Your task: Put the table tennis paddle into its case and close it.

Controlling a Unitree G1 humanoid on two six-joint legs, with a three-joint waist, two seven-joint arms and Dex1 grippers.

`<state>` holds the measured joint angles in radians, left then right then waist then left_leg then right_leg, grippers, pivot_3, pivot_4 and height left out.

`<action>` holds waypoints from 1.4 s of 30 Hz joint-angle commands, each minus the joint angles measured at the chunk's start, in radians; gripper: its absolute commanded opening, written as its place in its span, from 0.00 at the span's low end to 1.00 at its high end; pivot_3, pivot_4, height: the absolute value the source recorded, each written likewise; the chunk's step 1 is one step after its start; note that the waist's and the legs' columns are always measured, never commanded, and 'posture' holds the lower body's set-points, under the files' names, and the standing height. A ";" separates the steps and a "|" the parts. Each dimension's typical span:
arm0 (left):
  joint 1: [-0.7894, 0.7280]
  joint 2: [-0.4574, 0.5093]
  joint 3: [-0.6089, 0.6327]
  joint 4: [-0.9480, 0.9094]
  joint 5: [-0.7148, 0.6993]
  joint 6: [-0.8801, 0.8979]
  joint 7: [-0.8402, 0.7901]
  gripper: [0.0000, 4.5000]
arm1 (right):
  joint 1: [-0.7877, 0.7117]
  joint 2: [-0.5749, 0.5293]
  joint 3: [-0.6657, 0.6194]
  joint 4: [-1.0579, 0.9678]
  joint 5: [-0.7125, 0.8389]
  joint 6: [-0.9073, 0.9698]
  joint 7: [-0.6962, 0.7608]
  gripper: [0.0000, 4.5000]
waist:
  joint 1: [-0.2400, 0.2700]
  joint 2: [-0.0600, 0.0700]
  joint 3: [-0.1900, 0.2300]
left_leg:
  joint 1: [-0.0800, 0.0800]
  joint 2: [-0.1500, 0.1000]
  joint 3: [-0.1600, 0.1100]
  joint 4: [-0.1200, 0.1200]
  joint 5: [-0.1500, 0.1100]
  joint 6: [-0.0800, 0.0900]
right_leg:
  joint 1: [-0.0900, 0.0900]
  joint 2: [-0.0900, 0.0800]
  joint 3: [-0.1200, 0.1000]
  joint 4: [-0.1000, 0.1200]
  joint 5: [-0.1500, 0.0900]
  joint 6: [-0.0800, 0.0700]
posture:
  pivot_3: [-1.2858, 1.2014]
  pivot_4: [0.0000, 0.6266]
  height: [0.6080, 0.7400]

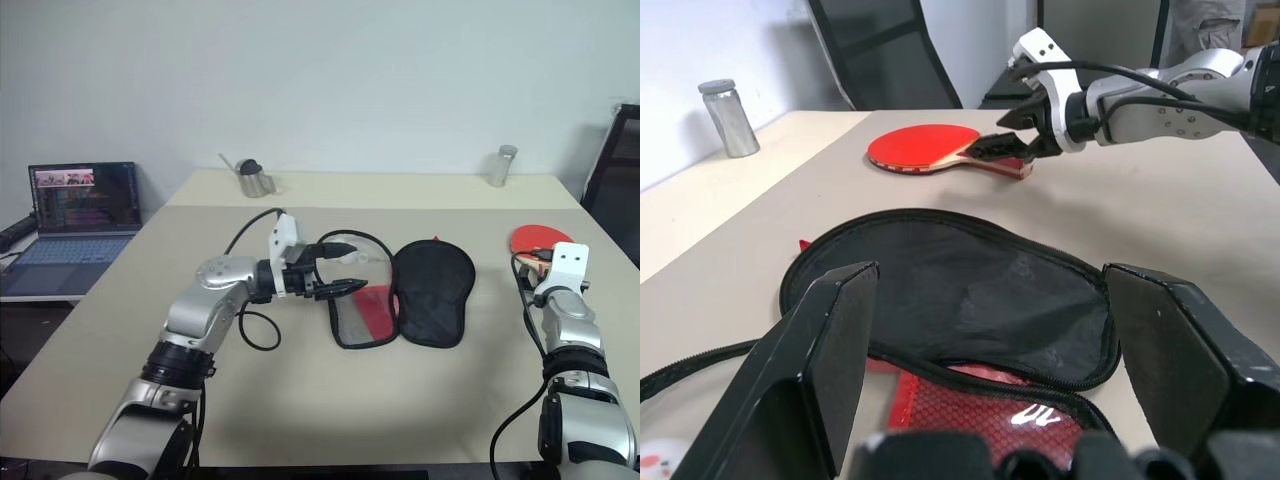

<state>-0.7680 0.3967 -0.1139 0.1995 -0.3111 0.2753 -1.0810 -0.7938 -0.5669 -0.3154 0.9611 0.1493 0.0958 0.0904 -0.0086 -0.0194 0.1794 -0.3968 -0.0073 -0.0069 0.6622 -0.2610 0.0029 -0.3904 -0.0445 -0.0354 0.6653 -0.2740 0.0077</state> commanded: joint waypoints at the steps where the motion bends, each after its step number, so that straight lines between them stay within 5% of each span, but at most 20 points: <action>1: -0.012 0.007 0.013 -0.038 -0.010 -0.013 -0.002 0.87 | -0.020 -0.001 -0.018 -0.008 0.021 0.014 0.005 1.00 | 0.000 0.000 0.000 | 0.000 0.000 0.000 0.000 0.000 0.000 | 0.000 0.000 0.000 0.000 0.000 0.000 | 0.52 0.24 1.00; 12: -0.018 0.005 0.008 -0.033 -0.007 -0.014 -0.006 0.87 | -0.023 0.015 -0.027 0.017 0.037 0.064 0.003 1.00 | 0.000 0.000 0.000 | 0.000 0.000 0.000 0.000 0.000 0.000 | 0.000 0.000 0.000 0.000 0.000 0.000 | 0.52 0.24 1.00; 15: -0.018 0.007 0.007 -0.034 -0.005 -0.014 -0.007 0.87 | -0.026 0.012 -0.021 0.025 0.022 0.050 -0.024 0.86 | 0.000 0.000 0.000 | 0.000 0.000 0.000 0.000 0.000 0.000 | 0.000 0.000 0.000 0.000 0.000 0.000 | 0.52 0.24 1.00; 23: -0.016 0.010 0.007 -0.036 -0.004 -0.012 -0.009 0.87 | -0.034 0.016 -0.016 0.050 0.018 0.066 -0.048 0.24 | -0.013 0.000 0.000 | 0.001 0.000 0.001 0.000 0.000 0.000 | 0.000 0.000 0.001 0.001 0.000 0.000 | 0.52 0.24 1.00; 24: -0.015 0.011 0.007 -0.037 -0.004 -0.012 -0.009 0.87 | -0.033 0.018 -0.015 0.051 0.018 0.073 -0.046 0.23 | -0.014 0.000 0.000 | 0.001 0.000 0.001 0.000 0.000 0.000 | 0.000 0.000 0.001 0.001 0.000 0.000 | 0.52 0.24 1.00; 36: -0.018 0.015 0.010 -0.030 -0.002 -0.016 -0.010 0.87 | -0.037 0.025 0.006 0.031 0.002 0.089 -0.039 0.23 | -0.018 0.000 0.000 | 0.001 0.000 0.001 0.000 0.000 0.000 | 0.000 0.000 0.001 0.000 0.000 0.000 | 0.52 0.24 1.00; 42: -0.017 0.019 0.011 -0.031 -0.003 -0.016 -0.010 0.87 | -0.046 0.030 0.009 0.044 -0.001 0.118 -0.047 0.66 | -0.018 0.000 0.000 | 0.001 0.000 0.001 0.000 0.000 0.000 | 0.000 0.000 0.001 0.000 0.000 0.000 | 0.52 0.24 1.00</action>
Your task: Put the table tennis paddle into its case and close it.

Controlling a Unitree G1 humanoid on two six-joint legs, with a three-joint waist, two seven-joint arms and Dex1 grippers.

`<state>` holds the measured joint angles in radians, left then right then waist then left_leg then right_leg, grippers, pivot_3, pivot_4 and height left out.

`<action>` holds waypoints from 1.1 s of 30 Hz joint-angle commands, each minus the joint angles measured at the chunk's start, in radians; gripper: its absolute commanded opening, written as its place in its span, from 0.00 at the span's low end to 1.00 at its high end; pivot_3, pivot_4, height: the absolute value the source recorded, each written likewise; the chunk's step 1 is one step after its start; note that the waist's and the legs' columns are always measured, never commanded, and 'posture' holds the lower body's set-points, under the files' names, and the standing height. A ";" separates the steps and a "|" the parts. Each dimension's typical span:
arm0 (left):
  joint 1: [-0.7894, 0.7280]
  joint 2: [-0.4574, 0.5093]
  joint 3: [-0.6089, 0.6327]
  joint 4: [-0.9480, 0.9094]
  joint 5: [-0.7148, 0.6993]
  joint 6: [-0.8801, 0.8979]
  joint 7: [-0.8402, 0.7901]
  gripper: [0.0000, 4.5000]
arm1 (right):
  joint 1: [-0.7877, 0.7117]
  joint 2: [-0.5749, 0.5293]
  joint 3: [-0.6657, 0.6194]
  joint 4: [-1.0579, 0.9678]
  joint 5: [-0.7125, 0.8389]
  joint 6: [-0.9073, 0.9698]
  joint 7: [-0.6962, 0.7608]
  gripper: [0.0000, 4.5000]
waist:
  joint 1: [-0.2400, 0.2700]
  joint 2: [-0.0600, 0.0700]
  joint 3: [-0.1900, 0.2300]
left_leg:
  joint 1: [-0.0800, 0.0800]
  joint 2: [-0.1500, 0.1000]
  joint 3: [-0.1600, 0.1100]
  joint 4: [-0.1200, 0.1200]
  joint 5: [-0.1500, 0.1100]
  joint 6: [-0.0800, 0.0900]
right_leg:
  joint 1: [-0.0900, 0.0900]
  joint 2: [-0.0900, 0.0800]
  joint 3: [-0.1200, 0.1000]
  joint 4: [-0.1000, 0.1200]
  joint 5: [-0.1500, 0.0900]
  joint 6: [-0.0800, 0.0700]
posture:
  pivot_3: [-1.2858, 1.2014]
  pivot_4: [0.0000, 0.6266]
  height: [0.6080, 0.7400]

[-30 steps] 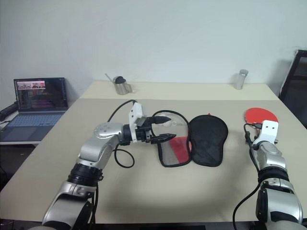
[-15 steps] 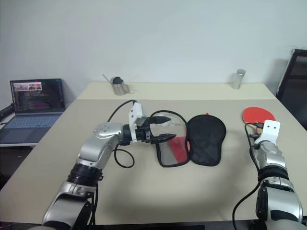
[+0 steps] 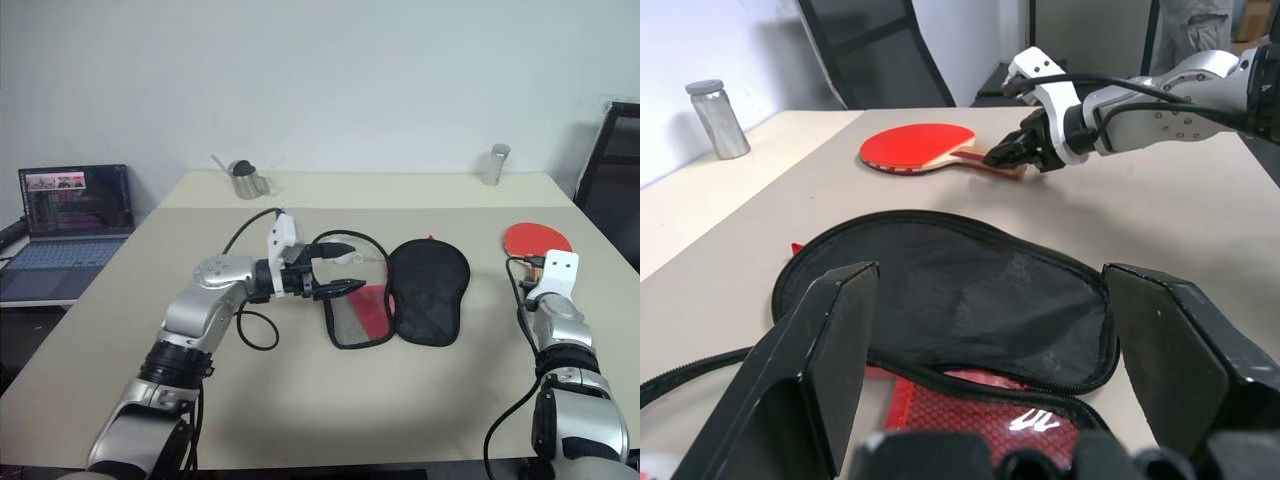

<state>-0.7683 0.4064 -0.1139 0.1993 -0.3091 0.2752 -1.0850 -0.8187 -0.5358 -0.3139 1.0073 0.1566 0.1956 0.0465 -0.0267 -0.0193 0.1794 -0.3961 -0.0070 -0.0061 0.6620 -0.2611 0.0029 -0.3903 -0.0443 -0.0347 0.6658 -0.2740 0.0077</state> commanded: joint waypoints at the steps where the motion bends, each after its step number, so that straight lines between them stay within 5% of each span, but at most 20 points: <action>1: -0.016 0.010 0.011 -0.030 -0.005 -0.016 -0.006 0.87 | -0.023 0.000 0.009 0.002 -0.009 0.023 -0.006 0.74 | 0.000 0.000 0.000 | 0.000 0.000 0.000 0.000 0.000 0.000 | 0.000 0.000 0.000 0.000 0.000 0.000 | 0.52 0.24 1.00; 8: -0.017 0.011 0.010 -0.031 -0.005 -0.017 -0.006 0.87 | -0.027 0.001 0.008 0.009 -0.021 0.018 -0.019 0.74 | 0.000 0.000 0.000 | 0.000 0.000 0.000 0.000 0.000 0.000 | 0.000 0.000 0.000 0.000 0.000 0.000 | 0.52 0.24 1.00; 15: -0.015 0.014 0.009 -0.030 -0.004 -0.019 -0.009 0.87 | -0.017 -0.007 0.014 -0.016 -0.022 0.040 -0.002 0.33 | -0.002 0.000 0.000 | 0.000 0.000 0.000 0.000 0.000 0.000 | 0.000 0.000 0.000 0.000 0.000 0.000 | 0.52 0.24 1.00; 18: -0.011 0.017 0.011 -0.030 -0.005 -0.020 -0.013 0.87 | 0.014 -0.015 0.032 -0.088 -0.026 0.088 0.033 0.33 | -0.002 0.000 0.000 | 0.000 0.000 0.000 0.000 0.000 0.000 | 0.000 0.000 0.000 0.000 0.000 0.000 | 0.52 0.24 1.00; 22: -0.001 0.025 0.016 -0.038 -0.009 -0.018 -0.018 0.87 | 0.130 -0.027 0.056 -0.354 -0.005 0.251 0.094 0.33 | -0.003 0.000 0.000 | 0.000 0.000 0.000 -0.001 0.000 0.000 | 0.000 0.000 0.000 0.000 0.000 0.000 | 0.52 0.24 1.00; 26: 0.015 0.039 0.024 -0.054 -0.021 -0.008 -0.030 0.87 | 0.372 -0.073 0.063 -0.833 0.051 0.551 0.165 0.33 | 0.003 0.001 -0.001 | -0.001 0.000 -0.001 -0.001 0.000 0.001 | -0.001 0.000 0.000 0.000 0.000 0.000 | 0.52 0.24 1.00; 33: 0.018 0.027 0.011 -0.049 -0.028 -0.010 -0.043 0.87 | 0.712 -0.080 -0.046 -1.501 0.198 1.002 0.183 0.33 | 0.006 0.002 -0.001 | -0.001 0.001 -0.004 0.000 -0.001 0.001 | 0.000 0.002 -0.002 0.000 -0.001 0.001 | 0.52 0.24 1.00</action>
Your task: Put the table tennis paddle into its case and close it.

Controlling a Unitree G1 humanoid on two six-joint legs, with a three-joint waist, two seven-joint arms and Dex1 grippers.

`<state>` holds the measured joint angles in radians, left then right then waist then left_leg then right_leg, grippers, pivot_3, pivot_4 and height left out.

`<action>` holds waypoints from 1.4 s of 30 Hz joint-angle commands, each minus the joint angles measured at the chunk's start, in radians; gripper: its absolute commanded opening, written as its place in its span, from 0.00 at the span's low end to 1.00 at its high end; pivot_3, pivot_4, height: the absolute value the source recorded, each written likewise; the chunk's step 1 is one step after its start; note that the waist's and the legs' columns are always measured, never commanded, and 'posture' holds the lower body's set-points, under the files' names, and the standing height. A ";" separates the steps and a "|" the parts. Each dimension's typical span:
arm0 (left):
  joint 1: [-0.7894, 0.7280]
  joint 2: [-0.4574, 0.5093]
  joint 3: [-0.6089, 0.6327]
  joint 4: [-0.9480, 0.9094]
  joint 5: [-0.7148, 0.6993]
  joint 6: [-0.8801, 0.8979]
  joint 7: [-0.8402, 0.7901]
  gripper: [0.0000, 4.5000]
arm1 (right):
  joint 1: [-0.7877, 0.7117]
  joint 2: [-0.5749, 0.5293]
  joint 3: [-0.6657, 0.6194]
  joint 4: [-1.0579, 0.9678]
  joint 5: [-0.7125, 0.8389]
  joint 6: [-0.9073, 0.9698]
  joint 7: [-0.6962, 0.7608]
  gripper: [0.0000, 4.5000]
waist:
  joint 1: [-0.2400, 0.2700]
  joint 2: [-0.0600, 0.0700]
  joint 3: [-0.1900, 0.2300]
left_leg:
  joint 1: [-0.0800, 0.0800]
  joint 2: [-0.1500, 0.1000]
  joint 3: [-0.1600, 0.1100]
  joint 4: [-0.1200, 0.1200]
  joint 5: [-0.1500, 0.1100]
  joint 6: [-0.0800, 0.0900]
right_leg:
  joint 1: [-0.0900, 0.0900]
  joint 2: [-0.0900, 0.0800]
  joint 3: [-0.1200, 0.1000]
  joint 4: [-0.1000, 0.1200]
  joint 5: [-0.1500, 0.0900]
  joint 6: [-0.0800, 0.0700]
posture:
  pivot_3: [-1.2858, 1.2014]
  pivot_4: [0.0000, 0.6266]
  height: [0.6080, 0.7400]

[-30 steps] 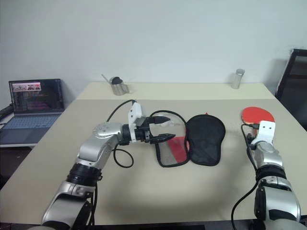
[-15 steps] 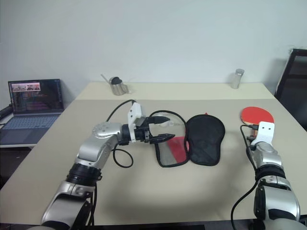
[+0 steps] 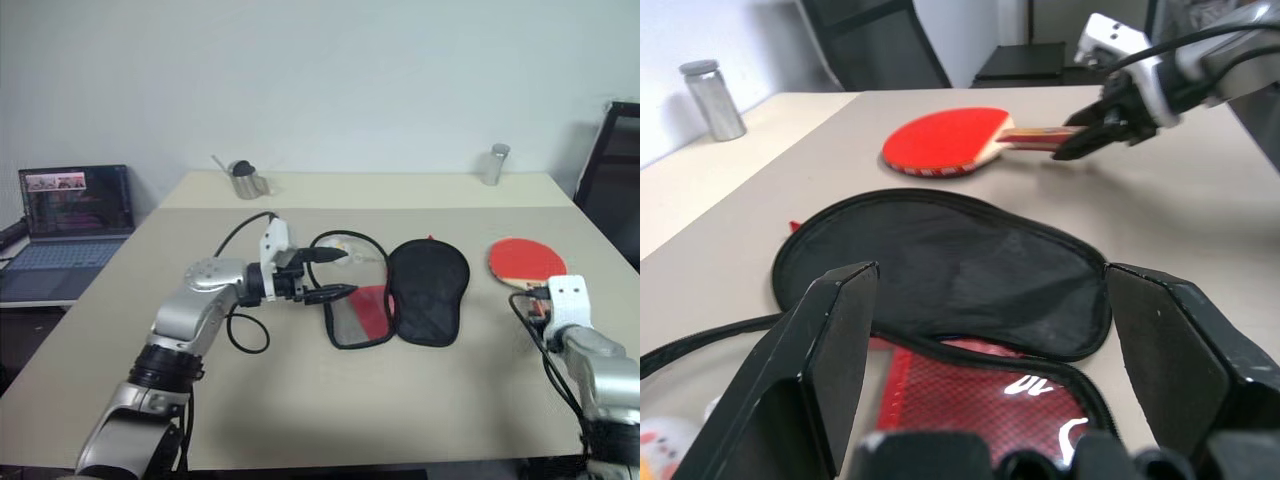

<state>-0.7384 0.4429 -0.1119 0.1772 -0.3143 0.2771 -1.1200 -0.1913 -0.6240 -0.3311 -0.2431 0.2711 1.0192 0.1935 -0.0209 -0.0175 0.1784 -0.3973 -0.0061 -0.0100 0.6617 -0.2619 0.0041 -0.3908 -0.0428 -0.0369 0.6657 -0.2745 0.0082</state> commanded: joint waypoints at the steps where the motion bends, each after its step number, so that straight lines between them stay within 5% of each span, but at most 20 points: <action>1: -0.014 -0.014 0.007 -0.022 -0.022 -0.014 -0.011 0.87 | 0.126 0.014 -0.041 -0.325 0.098 0.228 0.037 0.33 | 0.001 0.000 0.000 | 0.000 0.000 0.000 0.000 0.000 0.000 | 0.000 0.000 0.000 0.000 0.000 0.000 | 0.52 0.24 1.00; 6: -0.031 -0.040 -0.002 0.005 -0.016 -0.024 -0.025 0.87 | 0.287 0.078 -0.104 -0.567 0.131 0.417 0.035 0.33 | 0.004 0.000 0.000 | 0.001 0.000 -0.001 0.000 0.000 0.000 | 0.001 0.002 0.000 0.000 0.000 0.000 | 0.52 0.24 1.00; 11: -0.042 -0.060 -0.008 0.023 -0.012 -0.031 -0.043 0.87 | 0.290 0.100 -0.105 -0.582 0.126 0.483 0.040 0.33 | 0.004 0.000 0.000 | 0.001 0.000 -0.001 0.001 0.000 0.000 | 0.001 0.003 0.000 0.000 0.000 0.001 | 0.52 0.24 1.00; 20: -0.006 -0.028 0.000 -0.036 -0.040 -0.006 -0.099 0.87 | 0.214 0.074 -0.083 -0.499 0.111 0.507 0.067 0.99 | 0.004 -0.001 0.000 | 0.002 0.000 -0.001 0.001 0.000 0.000 | 0.001 0.004 0.000 0.000 0.000 0.001 | 0.52 0.24 1.00; 37: 0.013 0.048 -0.005 -0.149 -0.094 0.076 -0.161 0.87 | 0.030 0.055 0.010 -0.230 0.038 0.386 0.051 1.00 | -0.001 -0.001 0.000 | 0.002 0.000 -0.001 0.001 0.000 0.000 | 0.002 0.003 0.000 0.000 0.000 0.001 | 0.52 0.24 1.00; 42: 0.014 0.061 0.000 -0.150 -0.094 0.083 -0.158 0.87 | 0.020 0.093 -0.035 -0.184 0.035 0.390 0.031 0.75 | -0.001 -0.002 -0.001 | 0.003 0.000 -0.001 0.002 0.000 0.000 | 0.003 0.003 0.000 0.000 0.000 0.001 | 0.52 0.24 1.00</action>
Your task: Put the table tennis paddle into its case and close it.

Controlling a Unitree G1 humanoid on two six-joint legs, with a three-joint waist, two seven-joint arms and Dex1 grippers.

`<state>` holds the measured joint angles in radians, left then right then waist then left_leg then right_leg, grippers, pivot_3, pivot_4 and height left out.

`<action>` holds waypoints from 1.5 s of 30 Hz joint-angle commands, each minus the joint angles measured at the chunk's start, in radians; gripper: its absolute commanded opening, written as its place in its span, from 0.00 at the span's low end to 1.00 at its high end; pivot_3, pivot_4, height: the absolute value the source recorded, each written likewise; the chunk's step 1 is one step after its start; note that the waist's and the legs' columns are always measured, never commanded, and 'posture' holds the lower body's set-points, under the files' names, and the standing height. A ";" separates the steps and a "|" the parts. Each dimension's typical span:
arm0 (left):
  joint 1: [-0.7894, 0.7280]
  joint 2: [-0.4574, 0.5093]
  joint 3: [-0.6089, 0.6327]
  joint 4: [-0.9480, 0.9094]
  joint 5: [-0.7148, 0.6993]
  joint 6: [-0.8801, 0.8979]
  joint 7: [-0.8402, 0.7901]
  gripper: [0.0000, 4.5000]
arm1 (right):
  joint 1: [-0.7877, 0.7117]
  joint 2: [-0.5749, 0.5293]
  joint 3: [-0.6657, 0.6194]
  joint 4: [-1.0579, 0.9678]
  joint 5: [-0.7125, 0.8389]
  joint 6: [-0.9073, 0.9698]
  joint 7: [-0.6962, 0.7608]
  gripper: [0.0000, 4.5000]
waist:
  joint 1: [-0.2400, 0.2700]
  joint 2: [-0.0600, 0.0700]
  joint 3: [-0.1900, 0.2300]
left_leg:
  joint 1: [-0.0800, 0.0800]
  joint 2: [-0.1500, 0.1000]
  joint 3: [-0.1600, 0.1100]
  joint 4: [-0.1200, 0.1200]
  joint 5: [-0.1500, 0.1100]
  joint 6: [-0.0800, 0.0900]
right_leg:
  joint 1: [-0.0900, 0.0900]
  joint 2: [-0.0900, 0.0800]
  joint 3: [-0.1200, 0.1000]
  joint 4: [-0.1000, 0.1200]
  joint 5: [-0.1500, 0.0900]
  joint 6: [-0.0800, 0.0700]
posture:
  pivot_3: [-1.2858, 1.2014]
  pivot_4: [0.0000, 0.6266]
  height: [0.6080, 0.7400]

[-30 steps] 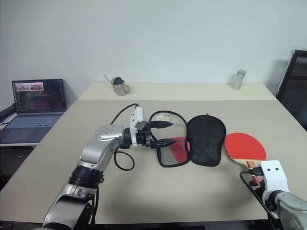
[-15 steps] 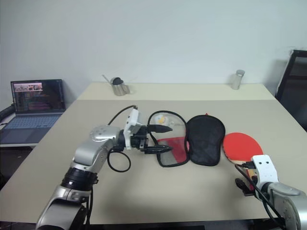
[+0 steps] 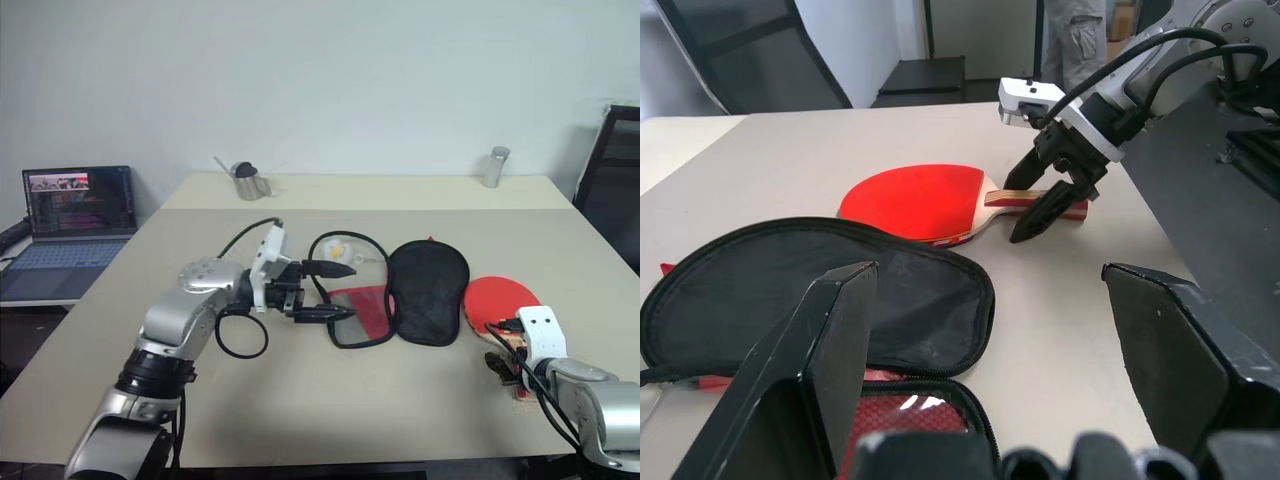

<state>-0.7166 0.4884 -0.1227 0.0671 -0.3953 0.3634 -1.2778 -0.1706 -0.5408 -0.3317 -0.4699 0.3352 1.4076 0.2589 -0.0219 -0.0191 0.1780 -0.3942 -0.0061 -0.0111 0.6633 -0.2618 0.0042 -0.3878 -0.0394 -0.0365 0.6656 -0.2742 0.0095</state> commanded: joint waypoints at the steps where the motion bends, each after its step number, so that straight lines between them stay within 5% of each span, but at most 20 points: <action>1: -0.008 0.020 0.014 -0.039 -0.012 -0.002 0.001 0.87 | -0.005 0.017 -0.044 0.052 -0.032 0.000 -0.039 0.68 | 0.000 -0.001 0.000 | 0.000 0.000 0.000 0.000 0.000 0.000 | 0.000 0.000 0.000 0.000 0.000 0.000 | 0.52 0.24 1.00; 8: 0.005 0.058 0.029 -0.047 -0.018 0.007 0.009 0.87 | -0.029 0.035 -0.097 0.091 -0.049 -0.014 -0.080 0.24 | 0.002 -0.003 -0.002 | 0.000 0.000 0.000 0.000 0.000 0.000 | 0.000 0.000 0.000 0.000 0.000 0.000 | 0.52 0.24 1.00; 25: 0.066 0.158 0.086 -0.084 -0.035 0.043 0.038 0.87 | -0.371 -0.060 -0.199 0.127 -0.034 0.040 -0.114 0.24 | 0.014 0.003 0.002 | -0.004 0.000 0.002 -0.002 0.000 0.000 | -0.005 -0.001 0.002 -0.001 0.001 0.000 | 0.52 0.24 1.00; 37: 0.064 0.172 0.083 -0.093 -0.041 0.045 0.057 0.87 | -0.565 0.392 -0.070 -0.005 -0.078 0.165 -0.255 0.24 | 0.013 0.003 0.002 | -0.007 0.000 0.003 -0.002 0.000 0.000 | -0.011 -0.001 0.003 0.003 0.001 -0.001 | 0.52 0.24 1.00; 45: 0.069 0.174 0.082 -0.106 -0.042 0.043 0.066 0.87 | -0.510 0.487 0.008 0.123 -0.123 -0.012 -0.292 0.24 | 0.019 0.003 0.002 | -0.012 -0.001 0.006 0.000 0.000 0.000 | -0.019 -0.002 0.006 0.009 0.000 -0.002 | 0.52 0.24 1.00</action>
<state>-0.6399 0.6520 -0.0686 -0.0018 -0.4218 0.4110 -1.2122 -0.6801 -0.0554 -0.3302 -0.3412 0.2193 1.4612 -0.0273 -0.0025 -0.0159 0.1798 -0.4055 -0.0071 -0.0047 0.6632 -0.2614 0.0037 -0.4064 -0.0412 -0.0305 0.6746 -0.2743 0.0079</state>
